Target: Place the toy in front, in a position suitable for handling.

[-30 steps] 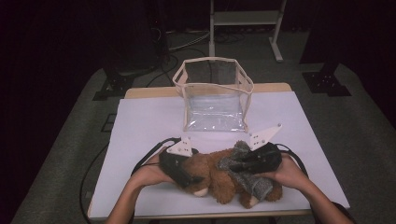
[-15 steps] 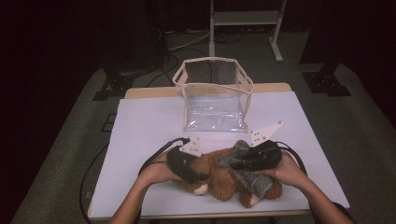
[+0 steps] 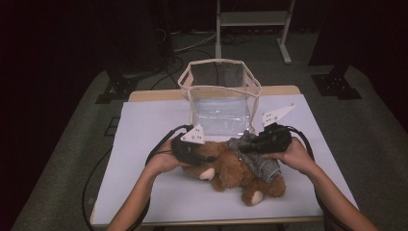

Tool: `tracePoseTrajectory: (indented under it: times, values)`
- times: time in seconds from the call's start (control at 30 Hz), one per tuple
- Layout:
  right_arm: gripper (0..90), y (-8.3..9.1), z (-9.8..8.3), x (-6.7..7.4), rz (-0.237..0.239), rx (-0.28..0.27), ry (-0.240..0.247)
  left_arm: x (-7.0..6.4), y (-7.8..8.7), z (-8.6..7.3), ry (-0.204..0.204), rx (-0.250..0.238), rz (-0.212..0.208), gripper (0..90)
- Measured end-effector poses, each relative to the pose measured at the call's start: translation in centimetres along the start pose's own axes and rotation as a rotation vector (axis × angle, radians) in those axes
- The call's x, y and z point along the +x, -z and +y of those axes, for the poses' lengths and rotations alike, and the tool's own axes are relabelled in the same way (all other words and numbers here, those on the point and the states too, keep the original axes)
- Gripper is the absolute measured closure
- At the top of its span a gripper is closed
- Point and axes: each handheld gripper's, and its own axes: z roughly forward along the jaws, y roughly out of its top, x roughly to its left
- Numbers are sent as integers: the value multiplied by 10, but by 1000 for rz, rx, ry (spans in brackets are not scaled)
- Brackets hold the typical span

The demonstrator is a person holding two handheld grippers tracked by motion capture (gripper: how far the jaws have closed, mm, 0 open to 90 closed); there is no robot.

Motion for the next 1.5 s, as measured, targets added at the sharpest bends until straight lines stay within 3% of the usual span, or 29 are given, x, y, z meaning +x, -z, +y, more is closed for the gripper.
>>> tracePoseTrajectory:
  times: [0.23, 0.33, 0.43, 0.5, 0.63, 0.7, 0.83, 0.87, 0.93, 1.03, 1.13, 1.3, 1.4, 1.5]
  values:
    - [789, 17, 17, -19, -48, -11, -8, 23, 1, 8, -39, -60, 41, 510]
    - [789, 21, 21, -30, -68, -16, -29, 26, -3, 5, -48, -73, 43, 508]
    - [790, 16, 18, -40, -63, -22, -57, 24, -5, -3, -38, -82, 38, 495]
    - [791, 5, 12, -43, -50, 1, -67, 22, -4, -9, -9, -77, 28, 457]
    - [794, -15, 3, -31, -13, 17, -49, 14, 0, -19, 46, -39, -1, 264]
    - [795, -19, 2, -22, -7, 18, -29, 9, 5, -21, 50, -40, 0, 211]
    - [798, -27, -1, 3, 11, 40, 26, -1, 19, -21, 61, -76, -16, 198]
    - [797, -29, -2, 9, 15, 48, 37, -3, 21, -21, 55, -66, -12, 210]
    - [797, -31, -3, 19, 17, 62, 57, -9, 18, -24, 38, 3, -6, 231]
    - [796, -32, -2, 30, 44, 97, 92, -13, 15, -31, 35, 22, -6, 279]
    - [796, -24, 9, 28, 38, 65, 97, -17, 16, -34, 28, 27, -5, 331]
    - [795, -14, 31, 2, -34, 26, 71, -24, 21, -33, -16, 38, -9, 350]
    - [794, -25, 26, -9, -18, 43, 37, -26, 23, -34, -19, 37, -14, 349]
    - [796, -31, 15, -1, -6, 34, 41, -24, 27, -29, -6, 23, -25, 314]
